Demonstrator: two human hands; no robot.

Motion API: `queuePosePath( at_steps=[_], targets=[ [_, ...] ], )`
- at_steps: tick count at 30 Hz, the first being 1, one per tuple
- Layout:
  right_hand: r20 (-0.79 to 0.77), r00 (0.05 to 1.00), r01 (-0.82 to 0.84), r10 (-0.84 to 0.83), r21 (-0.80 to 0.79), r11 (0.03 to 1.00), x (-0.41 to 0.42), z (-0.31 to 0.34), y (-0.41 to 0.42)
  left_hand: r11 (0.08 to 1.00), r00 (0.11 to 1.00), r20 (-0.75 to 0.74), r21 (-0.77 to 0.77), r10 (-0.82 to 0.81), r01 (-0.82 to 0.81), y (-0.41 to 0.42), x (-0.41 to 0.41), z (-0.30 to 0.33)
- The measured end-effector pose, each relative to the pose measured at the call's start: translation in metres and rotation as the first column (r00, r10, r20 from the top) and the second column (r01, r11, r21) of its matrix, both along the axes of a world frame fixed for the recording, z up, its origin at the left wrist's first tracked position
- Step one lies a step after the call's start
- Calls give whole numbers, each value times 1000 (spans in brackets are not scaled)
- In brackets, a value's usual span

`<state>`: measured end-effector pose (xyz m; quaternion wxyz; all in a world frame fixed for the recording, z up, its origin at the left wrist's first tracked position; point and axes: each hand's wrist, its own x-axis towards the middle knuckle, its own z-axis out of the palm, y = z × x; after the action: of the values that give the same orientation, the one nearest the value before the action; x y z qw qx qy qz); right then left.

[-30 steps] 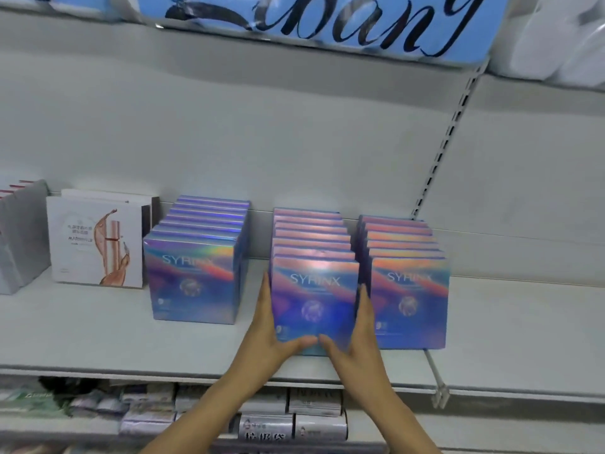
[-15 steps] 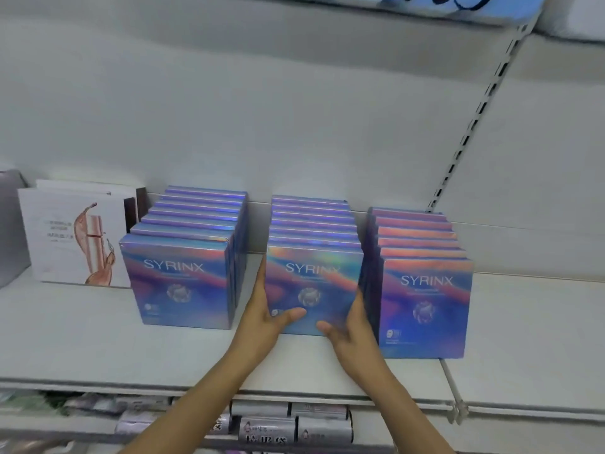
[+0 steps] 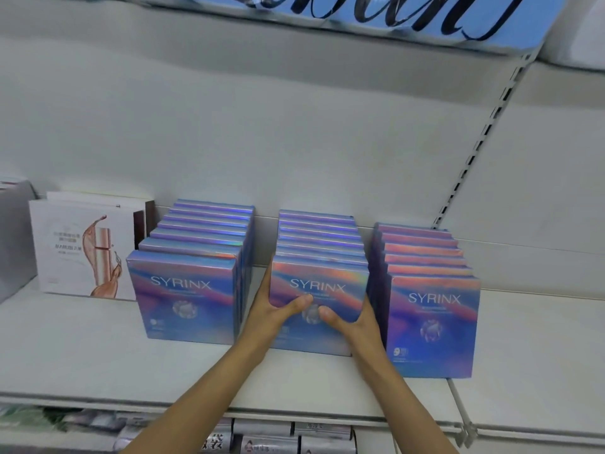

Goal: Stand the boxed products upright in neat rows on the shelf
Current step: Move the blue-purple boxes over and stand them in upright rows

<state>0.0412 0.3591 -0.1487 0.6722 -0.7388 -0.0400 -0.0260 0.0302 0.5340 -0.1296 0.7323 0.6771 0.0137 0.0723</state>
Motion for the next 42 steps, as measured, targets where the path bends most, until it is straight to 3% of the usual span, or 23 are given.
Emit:
queuePosePath(
  at_steps=[8, 12, 15, 18, 20, 22, 24, 26, 29, 32, 36, 38, 42],
  targets=[
    [-1, 999, -39, 39, 5, 999, 4, 5, -1, 1000, 1000, -25, -27, 14, -15, -3, 1, 0],
    [45, 999, 28, -27, -10, 1000, -8, 14, 4, 984, 985, 74, 69, 157, -162, -12, -19, 5],
    [148, 979, 152, -142, -63, 986, -27, 24, 13, 974, 974, 187, 161, 129, -160, -17, -55, 9],
    [302, 922, 300, -241, -165, 940, -48, 32, 25, 922, 929, 368, 347, 37, -174, -4, -97, 12],
    [517, 824, 395, -233, -228, 890, -65, 37, 39, 814, 818, 574, 468, 15, -344, 21, -115, 10],
    [690, 718, 393, -97, -286, 874, -84, 42, 61, 723, 710, 702, 466, 50, -511, 54, -119, 5],
    [670, 737, 237, 94, -386, 891, -97, 40, 88, 733, 729, 650, 385, 217, -561, 85, -113, 7],
    [461, 862, -2, 212, -413, 911, -102, 37, 119, 783, 797, 495, 317, 346, -536, 114, -100, 6],
    [204, 935, -214, 289, -326, 921, -92, 27, 157, 889, 908, 312, 271, 281, -369, 146, -72, 1],
    [133, 962, -213, 239, -185, 959, -71, 26, 180, 945, 950, 232, 202, 207, -256, 158, -50, 3],
    [65, 986, -159, 155, 58, 986, -39, 27, 188, 984, 981, 81, -37, 178, -175, 173, -34, 5],
    [34, 989, -143, 141, 76, 987, -27, 20, 188, 984, 996, -1, -155, 89, -88, 183, -23, 0],
    [-25, 992, -117, 120, 114, 987, -20, 12, 190, 969, 998, -62, -246, 5, -20, 191, -14, -7]
  ],
)
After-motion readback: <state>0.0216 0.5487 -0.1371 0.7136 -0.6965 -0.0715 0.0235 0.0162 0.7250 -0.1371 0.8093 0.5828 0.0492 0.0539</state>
